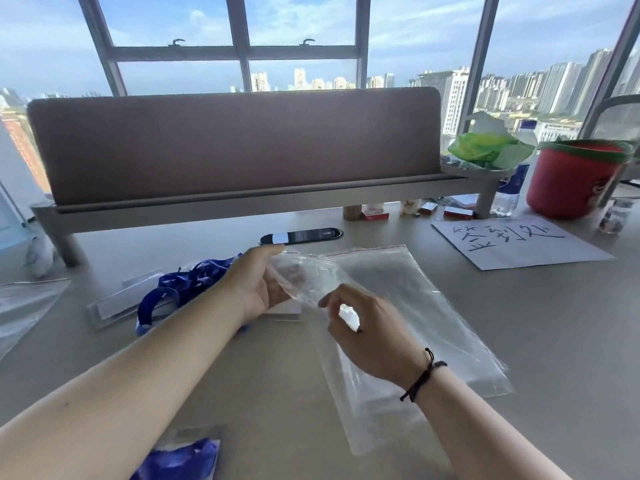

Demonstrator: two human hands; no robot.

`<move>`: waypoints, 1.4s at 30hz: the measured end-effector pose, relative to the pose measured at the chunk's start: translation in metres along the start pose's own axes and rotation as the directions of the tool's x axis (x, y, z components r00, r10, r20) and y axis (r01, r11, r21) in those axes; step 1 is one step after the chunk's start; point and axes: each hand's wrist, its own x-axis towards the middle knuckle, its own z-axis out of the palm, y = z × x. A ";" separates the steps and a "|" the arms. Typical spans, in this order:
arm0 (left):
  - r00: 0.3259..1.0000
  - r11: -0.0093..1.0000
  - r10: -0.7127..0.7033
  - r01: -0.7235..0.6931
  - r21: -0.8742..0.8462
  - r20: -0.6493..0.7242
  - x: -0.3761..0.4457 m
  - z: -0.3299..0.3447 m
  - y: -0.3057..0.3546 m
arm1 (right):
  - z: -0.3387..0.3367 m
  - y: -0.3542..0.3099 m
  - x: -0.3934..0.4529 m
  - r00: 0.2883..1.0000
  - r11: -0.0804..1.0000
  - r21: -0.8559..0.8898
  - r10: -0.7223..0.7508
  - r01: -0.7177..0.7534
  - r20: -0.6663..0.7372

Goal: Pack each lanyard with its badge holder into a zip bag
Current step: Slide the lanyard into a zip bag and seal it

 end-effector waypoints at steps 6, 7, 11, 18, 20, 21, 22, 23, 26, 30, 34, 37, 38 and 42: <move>0.977 0.938 -0.190 0.150 0.313 0.099 -0.024 -0.063 0.016 | 0.002 -0.004 -0.001 0.989 0.995 -0.077 -0.055 0.066 0.137; 0.973 0.940 -0.200 0.157 0.303 0.114 -0.030 -0.072 0.016 | 0.001 -0.003 -0.002 0.988 0.992 -0.103 -0.052 0.067 0.145; 0.952 0.920 -0.237 0.157 0.358 0.192 -0.069 -0.097 0.014 | 0.000 -0.005 -0.003 0.987 0.989 -0.145 -0.010 0.034 0.163; 0.933 0.903 -0.263 0.148 0.404 0.247 -0.114 -0.129 0.002 | 0.020 -0.026 -0.001 0.972 0.964 -0.262 0.021 0.041 0.232; 0.956 0.927 -0.222 0.146 0.346 0.191 -0.116 -0.136 -0.002 | 0.024 -0.026 0.000 0.966 0.963 -0.268 0.042 0.028 0.253; 0.965 0.936 -0.203 0.141 0.322 0.168 -0.116 -0.139 -0.005 | 0.025 -0.024 0.001 0.963 0.961 -0.277 0.053 0.022 0.263; 0.971 0.945 -0.186 0.134 0.299 0.152 -0.116 -0.142 -0.007 | 0.026 -0.024 0.003 0.962 0.955 -0.295 0.068 0.014 0.266; 0.975 0.952 -0.169 0.123 0.282 0.142 -0.117 -0.143 -0.009 | 0.027 -0.025 0.004 0.961 0.945 -0.328 0.090 0.001 0.262; 0.987 0.958 -0.099 0.061 0.279 0.125 -0.120 -0.143 -0.014 | 0.034 -0.042 0.010 0.974 0.917 -0.393 0.145 -0.066 0.175; 0.997 0.942 0.022 -0.043 0.332 0.067 -0.122 -0.136 -0.022 | 0.062 -0.093 0.013 0.992 0.978 -0.192 0.101 -0.086 0.073; 0.992 0.908 0.120 -0.128 0.400 0.044 -0.121 -0.132 -0.030 | 0.097 -0.129 0.008 0.957 0.975 -0.071 0.220 -0.210 0.188; 0.988 0.917 0.145 -0.152 0.368 0.048 -0.120 -0.136 -0.034 | 0.109 -0.126 0.002 0.948 0.974 -0.001 0.221 -0.227 0.227; 0.988 0.928 0.142 -0.155 0.337 0.063 -0.120 -0.138 -0.035 | 0.110 -0.122 -0.001 0.948 0.976 0.012 0.210 -0.219 0.237; 0.984 0.959 0.126 -0.153 0.240 0.126 -0.119 -0.141 -0.035 | 0.110 -0.113 -0.008 0.975 0.986 0.066 0.139 -0.152 0.175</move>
